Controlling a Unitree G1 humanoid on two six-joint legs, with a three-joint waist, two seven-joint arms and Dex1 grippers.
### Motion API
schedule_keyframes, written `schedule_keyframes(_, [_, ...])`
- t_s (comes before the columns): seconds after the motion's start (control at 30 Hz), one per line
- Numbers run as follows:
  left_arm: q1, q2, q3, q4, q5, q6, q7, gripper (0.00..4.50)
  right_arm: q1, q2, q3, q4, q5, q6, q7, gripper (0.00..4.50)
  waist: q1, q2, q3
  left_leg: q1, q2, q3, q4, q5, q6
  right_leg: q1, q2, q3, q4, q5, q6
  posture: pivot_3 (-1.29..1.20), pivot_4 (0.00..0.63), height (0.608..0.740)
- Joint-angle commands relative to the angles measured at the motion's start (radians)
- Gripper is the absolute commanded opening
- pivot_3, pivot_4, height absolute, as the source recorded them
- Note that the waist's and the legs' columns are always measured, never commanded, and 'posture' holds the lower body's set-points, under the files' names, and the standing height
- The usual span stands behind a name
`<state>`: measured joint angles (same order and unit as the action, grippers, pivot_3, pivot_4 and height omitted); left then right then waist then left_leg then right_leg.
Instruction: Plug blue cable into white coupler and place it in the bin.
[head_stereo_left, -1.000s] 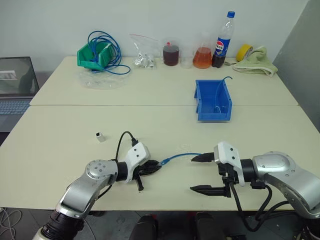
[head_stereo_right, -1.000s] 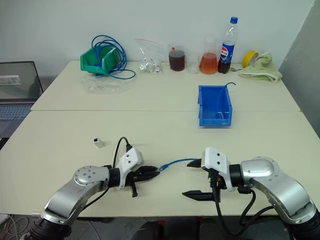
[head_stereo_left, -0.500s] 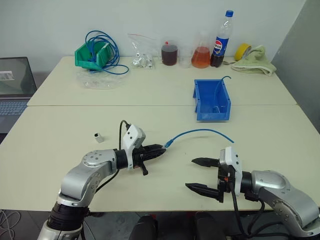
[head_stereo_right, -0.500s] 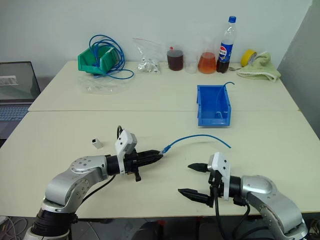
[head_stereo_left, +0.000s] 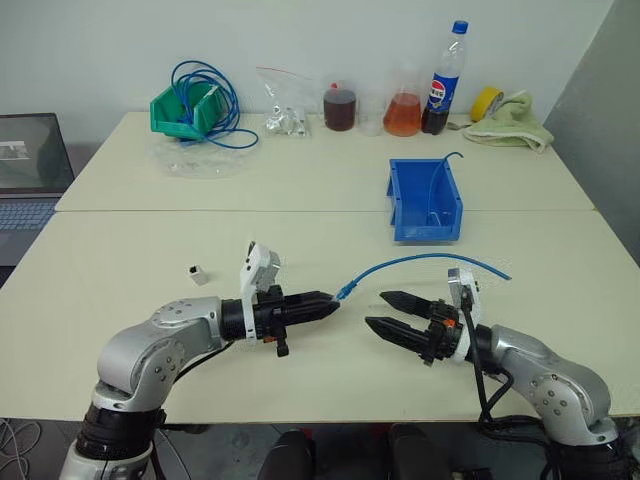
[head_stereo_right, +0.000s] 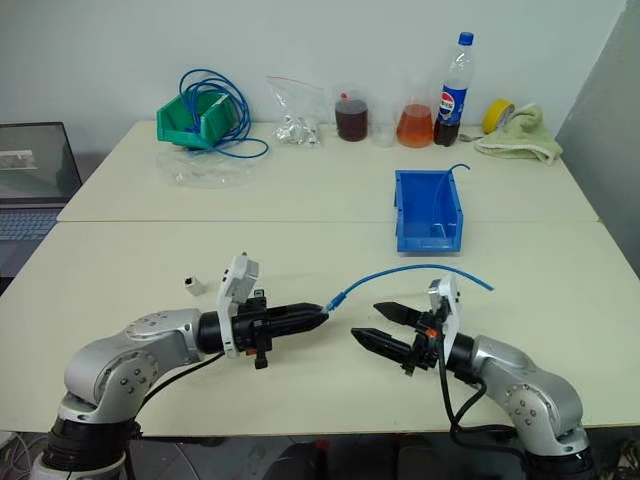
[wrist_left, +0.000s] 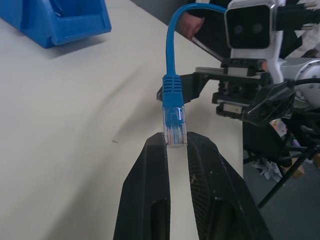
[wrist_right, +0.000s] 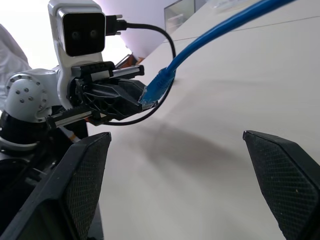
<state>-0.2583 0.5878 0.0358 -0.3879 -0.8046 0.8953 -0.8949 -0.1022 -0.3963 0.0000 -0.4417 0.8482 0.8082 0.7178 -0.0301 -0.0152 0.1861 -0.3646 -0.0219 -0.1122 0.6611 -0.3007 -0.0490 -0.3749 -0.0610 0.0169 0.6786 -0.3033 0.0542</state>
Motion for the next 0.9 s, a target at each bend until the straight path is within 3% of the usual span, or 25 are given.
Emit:
schedule_keyframes(0.03, [-0.024, 0.015, 0.019, -0.021, -0.061, 0.025, -0.018, 0.23, -0.045, 0.030, 0.013, 0.001, 0.032, 0.003, -0.010, 4.50, 0.000, 0.000, 0.000, 0.000, 0.000, 0.000, 0.000, 0.000, 0.000, 0.000, 0.000, 0.000, 0.000, 0.000, 0.000, 0.00, 0.150, 0.740])
schedule_keyframes(0.7, [-0.010, 0.043, 0.047, -0.014, -0.164, 0.068, -0.002, 0.23, -0.106, 0.076, 0.008, 0.021, 0.093, 0.011, 0.001, 4.50, -0.001, 0.000, 0.000, 0.000, 0.000, 0.000, 0.000, 0.000, 0.000, -0.002, 0.000, 0.001, 0.000, 0.000, 0.000, 0.00, 0.150, 0.740])
schedule_keyframes(0.9, [-0.007, 0.045, 0.047, -0.021, -0.176, 0.072, 0.001, 0.23, -0.118, 0.080, 0.016, 0.018, 0.115, 0.016, -0.008, 3.31, -0.001, 0.000, 0.000, 0.000, 0.000, 0.000, 0.000, 0.000, 0.000, -0.002, 0.000, 0.001, 0.000, 0.000, 0.000, 0.00, 0.150, 0.740])
